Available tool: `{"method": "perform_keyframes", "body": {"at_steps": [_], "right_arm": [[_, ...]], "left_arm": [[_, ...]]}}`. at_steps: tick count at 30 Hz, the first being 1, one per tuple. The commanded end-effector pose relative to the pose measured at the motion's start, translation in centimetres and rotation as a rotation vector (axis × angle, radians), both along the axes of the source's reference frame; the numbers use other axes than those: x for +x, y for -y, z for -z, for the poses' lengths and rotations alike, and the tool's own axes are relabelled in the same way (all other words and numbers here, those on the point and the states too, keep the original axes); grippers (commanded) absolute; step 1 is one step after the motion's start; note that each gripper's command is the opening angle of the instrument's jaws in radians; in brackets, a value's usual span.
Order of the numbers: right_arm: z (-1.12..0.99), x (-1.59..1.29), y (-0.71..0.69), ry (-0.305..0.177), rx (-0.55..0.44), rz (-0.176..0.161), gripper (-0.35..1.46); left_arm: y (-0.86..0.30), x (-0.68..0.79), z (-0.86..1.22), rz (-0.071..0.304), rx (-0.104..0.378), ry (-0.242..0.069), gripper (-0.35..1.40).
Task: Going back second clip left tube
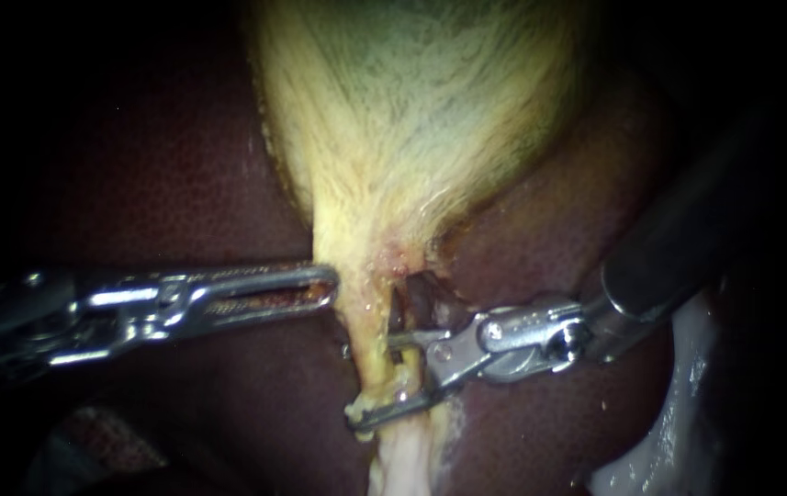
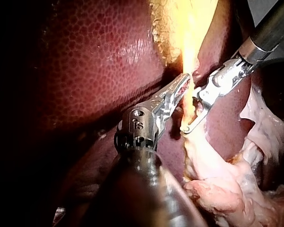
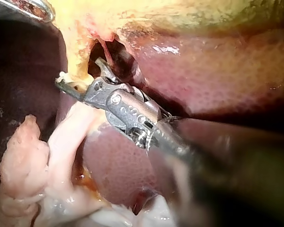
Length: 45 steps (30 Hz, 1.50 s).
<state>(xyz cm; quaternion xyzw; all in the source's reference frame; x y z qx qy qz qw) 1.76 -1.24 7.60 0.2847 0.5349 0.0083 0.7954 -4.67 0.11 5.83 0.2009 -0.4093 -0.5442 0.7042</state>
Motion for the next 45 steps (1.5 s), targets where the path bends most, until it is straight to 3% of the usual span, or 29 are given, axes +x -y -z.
{"method": "perform_keyframes", "body": {"at_steps": [1, 8, 11, 22, 24, 26, 28, 32, 35, 41, 45], "right_arm": [[-0.01, 0.01, 0.02, -0.003, -0.004, 0.009, 0.60], [-0.10, 0.10, 0.18, -0.052, -0.060, 0.082, 0.60], [-0.12, 0.11, 0.20, -0.062, -0.077, 0.093, 0.60], [-0.06, -0.17, 0.03, -0.116, -0.164, 0.132, 0.60], [-0.02, -0.20, 0.01, -0.094, -0.109, 0.118, 0.60], [0.03, -0.22, 0.00, -0.046, -0.011, 0.082, 0.60], [0.08, -0.22, -0.01, -0.035, 0.035, 0.065, 0.60], [0.17, -0.26, -0.03, 0.036, 0.247, -0.008, 0.58], [0.21, -0.30, -0.06, 0.076, 0.350, -0.039, 0.57], [0.25, -0.41, -0.12, 0.132, 0.484, -0.082, 0.55], [0.26, -0.46, -0.14, 0.139, 0.499, -0.088, 0.54]], "left_arm": [[0.00, 0.00, -0.01, 0.001, 0.000, -0.001, -0.35], [0.00, -0.01, -0.01, 0.001, 0.000, -0.001, -0.35], [0.00, -0.01, -0.01, 0.002, 0.000, -0.001, -0.35], [0.00, 0.01, 0.00, 0.000, 0.000, -0.001, -0.35], [0.00, 0.01, 0.00, 0.000, 0.000, -0.001, -0.35], [0.00, 0.01, 0.00, 0.000, 0.000, -0.001, -0.35], [0.00, 0.01, 0.00, 0.000, 0.000, -0.001, -0.35], [0.01, 0.01, 0.00, 0.000, 0.000, -0.001, -0.35], [0.01, 0.02, 0.00, 0.000, 0.000, 0.000, -0.35], [0.01, 0.02, 0.00, 0.000, 0.000, 0.000, -0.35], [0.00, 0.02, 0.00, 0.000, 0.000, 0.000, -0.35]]}}
